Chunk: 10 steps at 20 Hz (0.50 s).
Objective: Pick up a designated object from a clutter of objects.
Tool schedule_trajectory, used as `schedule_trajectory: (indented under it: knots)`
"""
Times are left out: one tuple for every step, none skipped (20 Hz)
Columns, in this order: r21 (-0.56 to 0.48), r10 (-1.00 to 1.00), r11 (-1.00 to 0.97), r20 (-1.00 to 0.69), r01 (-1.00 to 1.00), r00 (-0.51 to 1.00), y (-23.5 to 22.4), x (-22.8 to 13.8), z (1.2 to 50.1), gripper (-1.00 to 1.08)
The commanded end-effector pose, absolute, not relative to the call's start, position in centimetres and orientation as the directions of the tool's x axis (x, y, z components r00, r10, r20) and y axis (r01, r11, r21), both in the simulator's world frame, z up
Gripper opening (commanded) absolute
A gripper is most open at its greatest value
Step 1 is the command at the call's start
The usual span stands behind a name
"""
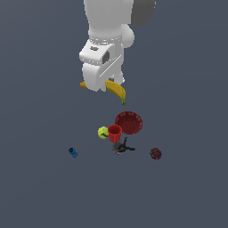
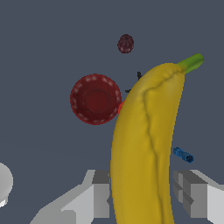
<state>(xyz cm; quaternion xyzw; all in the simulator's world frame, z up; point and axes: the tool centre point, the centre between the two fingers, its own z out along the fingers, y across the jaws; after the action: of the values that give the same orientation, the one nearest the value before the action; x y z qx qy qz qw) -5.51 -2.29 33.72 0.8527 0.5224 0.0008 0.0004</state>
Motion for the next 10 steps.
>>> schedule_trajectory:
  knots:
    - [0.001, 0.89, -0.455, 0.001, 0.89, 0.455, -1.7, -6.0, 35.5, -1.0]
    - [0.001, 0.89, -0.455, 0.001, 0.89, 0.455, -1.5, -6.2, 36.0, -1.0]
    - [0.001, 0.89, -0.456, 0.001, 0.89, 0.456, -1.3, -6.3, 36.5, -1.0]
    - [0.001, 0.89, -0.456, 0.001, 0.89, 0.456, -1.1, -6.5, 37.0, -1.0]
    - [0.001, 0.89, -0.456, 0.001, 0.89, 0.456, -1.0, -6.6, 37.4, -1.0]
    - [0.001, 0.89, -0.456, 0.001, 0.89, 0.456, -0.9, -6.7, 37.8, -1.0]
    - [0.0, 0.89, -0.456, 0.001, 0.89, 0.456, -0.7, -6.7, 38.1, -1.0]
    - [0.0, 0.89, -0.456, 0.001, 0.89, 0.456, -0.7, -6.8, 38.4, -1.0]
    - [0.0, 0.89, -0.457, 0.0, 0.89, 0.457, -0.6, -6.9, 38.6, -1.0]
    - [0.0, 0.89, -0.457, 0.0, 0.89, 0.457, -0.5, -6.9, 38.8, -1.0]
